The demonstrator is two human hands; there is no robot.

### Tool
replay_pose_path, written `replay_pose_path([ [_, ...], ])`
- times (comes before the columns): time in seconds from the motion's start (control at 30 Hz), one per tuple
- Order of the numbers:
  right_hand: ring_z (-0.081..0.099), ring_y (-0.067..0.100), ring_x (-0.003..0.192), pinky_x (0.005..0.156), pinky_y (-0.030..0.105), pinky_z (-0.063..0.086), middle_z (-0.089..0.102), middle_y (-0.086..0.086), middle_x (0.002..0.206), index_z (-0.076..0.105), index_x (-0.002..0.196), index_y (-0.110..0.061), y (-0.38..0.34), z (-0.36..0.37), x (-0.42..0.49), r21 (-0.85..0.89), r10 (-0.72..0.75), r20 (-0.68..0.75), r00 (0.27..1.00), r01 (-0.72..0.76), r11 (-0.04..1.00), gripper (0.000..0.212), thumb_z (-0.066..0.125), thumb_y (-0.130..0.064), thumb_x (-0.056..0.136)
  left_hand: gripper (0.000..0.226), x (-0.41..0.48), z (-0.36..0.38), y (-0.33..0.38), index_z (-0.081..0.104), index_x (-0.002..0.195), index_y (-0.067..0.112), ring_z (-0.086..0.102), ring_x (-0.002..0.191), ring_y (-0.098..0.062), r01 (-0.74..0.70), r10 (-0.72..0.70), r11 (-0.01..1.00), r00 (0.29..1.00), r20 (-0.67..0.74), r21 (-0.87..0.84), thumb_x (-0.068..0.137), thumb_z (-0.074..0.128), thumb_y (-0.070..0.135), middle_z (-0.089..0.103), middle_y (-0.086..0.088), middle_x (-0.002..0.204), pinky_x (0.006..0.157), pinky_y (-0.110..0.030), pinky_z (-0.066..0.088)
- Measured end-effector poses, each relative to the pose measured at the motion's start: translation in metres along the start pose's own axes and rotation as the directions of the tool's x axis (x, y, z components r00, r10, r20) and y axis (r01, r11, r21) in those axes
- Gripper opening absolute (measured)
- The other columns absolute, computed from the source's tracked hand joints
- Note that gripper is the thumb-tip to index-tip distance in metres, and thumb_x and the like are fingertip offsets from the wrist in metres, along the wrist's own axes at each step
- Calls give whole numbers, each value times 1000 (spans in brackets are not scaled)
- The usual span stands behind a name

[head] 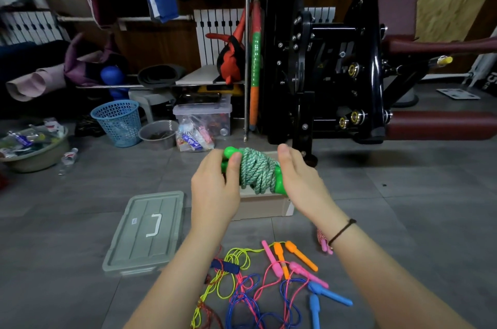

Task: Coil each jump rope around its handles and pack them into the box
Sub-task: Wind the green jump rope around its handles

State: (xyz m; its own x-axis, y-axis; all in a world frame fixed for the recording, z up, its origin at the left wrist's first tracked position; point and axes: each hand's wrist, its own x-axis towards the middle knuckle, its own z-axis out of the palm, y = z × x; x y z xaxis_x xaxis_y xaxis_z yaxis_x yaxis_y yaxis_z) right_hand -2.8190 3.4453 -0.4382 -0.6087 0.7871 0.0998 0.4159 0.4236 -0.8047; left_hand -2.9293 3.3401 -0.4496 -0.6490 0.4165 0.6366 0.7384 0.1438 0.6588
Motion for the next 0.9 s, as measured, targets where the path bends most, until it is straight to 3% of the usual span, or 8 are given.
replay_pose_path([
  [0.1,62,19,88,72,42,56,55,-4,115,32,137,-38,3,4,2,149,26,-76,997,-14,989,65,18,-74,85,10,-5,0,2,47,91,23,52,67,-3,56,-57,995,998,-2,-85,96,49,32,53,14,70,61,-26,29],
  [0.2,58,25,96,82,42,48,59,0,102,29,135,-35,12,4,7,167,22,-202,979,12,986,63,17,-73,85,22,-6,-3,-2,39,110,24,53,60,-17,22,-16,997,997,77,-79,93,40,36,52,7,59,57,-35,31],
  [0.33,56,22,72,67,36,39,53,-4,64,25,136,-30,7,3,3,100,-99,-324,941,138,985,55,21,-62,92,29,-3,-6,-1,39,120,30,49,51,-21,-61,61,998,991,119,1,94,26,36,43,5,48,52,-37,30],
  [0.4,56,21,66,65,36,40,51,-5,58,23,137,-28,4,3,3,45,-154,-369,916,183,982,64,19,-68,87,29,1,-7,-2,42,118,33,47,51,-21,1,9,997,993,121,-80,94,26,37,42,4,49,55,-40,37],
  [0.5,52,16,51,56,35,41,47,-6,49,22,138,-24,7,-1,6,-33,-229,-420,878,237,971,74,13,-71,81,26,4,-6,-3,49,110,39,49,62,-24,176,-128,961,967,219,-215,92,31,42,50,-15,69,63,-46,47],
  [0.63,45,14,42,50,37,40,41,-6,43,25,139,-18,9,-6,9,-130,-304,-474,826,276,952,72,18,-66,86,21,1,5,6,56,99,24,47,57,-8,460,-353,764,885,305,-453,100,36,21,52,2,75,47,-14,41],
  [0.73,42,10,40,47,31,34,39,-9,42,32,137,-15,11,-9,10,-153,-365,-516,775,336,929,63,24,-56,90,23,-3,8,15,55,96,14,42,41,1,566,-456,639,824,335,-522,101,33,13,49,4,70,38,-12,33],
  [0.9,41,10,39,41,33,33,41,-10,45,45,128,-9,9,-13,12,-156,-445,-587,677,445,882,43,28,-29,94,25,-4,12,20,61,85,21,26,32,-2,732,-596,348,655,464,-587,98,39,21,38,6,50,37,-10,12],
])
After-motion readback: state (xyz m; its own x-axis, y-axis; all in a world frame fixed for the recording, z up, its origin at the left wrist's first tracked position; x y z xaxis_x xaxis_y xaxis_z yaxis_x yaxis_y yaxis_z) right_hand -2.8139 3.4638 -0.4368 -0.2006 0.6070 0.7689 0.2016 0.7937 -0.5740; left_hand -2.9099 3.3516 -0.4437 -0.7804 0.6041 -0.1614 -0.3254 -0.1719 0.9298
